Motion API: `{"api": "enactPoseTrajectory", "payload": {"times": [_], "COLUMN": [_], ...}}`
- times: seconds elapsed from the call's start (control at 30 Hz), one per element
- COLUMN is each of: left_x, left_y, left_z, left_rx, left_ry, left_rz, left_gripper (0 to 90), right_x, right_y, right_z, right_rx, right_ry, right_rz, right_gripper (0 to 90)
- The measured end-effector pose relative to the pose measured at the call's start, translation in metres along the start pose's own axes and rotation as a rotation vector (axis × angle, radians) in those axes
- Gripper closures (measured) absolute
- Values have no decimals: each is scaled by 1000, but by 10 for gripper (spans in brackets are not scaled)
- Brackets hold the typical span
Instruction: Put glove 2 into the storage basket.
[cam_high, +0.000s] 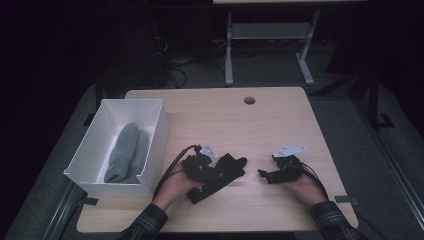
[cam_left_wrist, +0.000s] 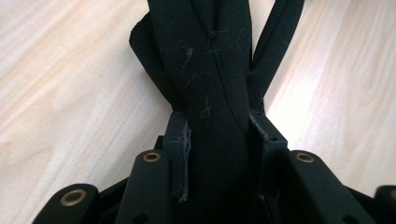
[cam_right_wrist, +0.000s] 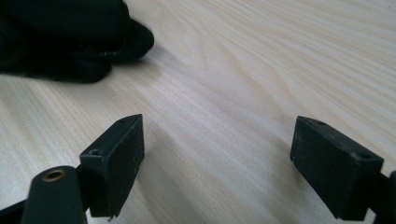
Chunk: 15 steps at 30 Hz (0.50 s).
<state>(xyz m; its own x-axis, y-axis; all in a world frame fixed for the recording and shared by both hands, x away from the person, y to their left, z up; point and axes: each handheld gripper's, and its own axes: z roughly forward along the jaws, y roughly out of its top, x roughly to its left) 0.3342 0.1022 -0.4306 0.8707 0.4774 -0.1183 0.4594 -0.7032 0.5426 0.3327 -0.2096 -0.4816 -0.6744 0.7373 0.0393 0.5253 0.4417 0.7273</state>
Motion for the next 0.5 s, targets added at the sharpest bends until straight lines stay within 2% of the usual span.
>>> {"api": "enactPoseTrajectory", "payload": {"times": [0.07, 0.13, 0.23, 0.5], "left_x": [0, 2, 2, 9], "left_y": [3, 6, 13, 35], "left_z": [-8, -15, -28, -75], "left_rx": [-21, -35, -56, -83], "left_ry": [7, 4, 24, 87], "left_rz": [-25, -31, -52, -53], "left_gripper": [645, 645, 644, 644], "right_x": [0, 0, 0, 0], "right_y": [0, 0, 0, 0], "right_z": [0, 0, 0, 0], "right_rx": [0, 1, 1, 1], "right_ry": [0, 1, 2, 2], "right_rz": [0, 0, -1, -2], "right_gripper": [175, 174, 168, 163]}}
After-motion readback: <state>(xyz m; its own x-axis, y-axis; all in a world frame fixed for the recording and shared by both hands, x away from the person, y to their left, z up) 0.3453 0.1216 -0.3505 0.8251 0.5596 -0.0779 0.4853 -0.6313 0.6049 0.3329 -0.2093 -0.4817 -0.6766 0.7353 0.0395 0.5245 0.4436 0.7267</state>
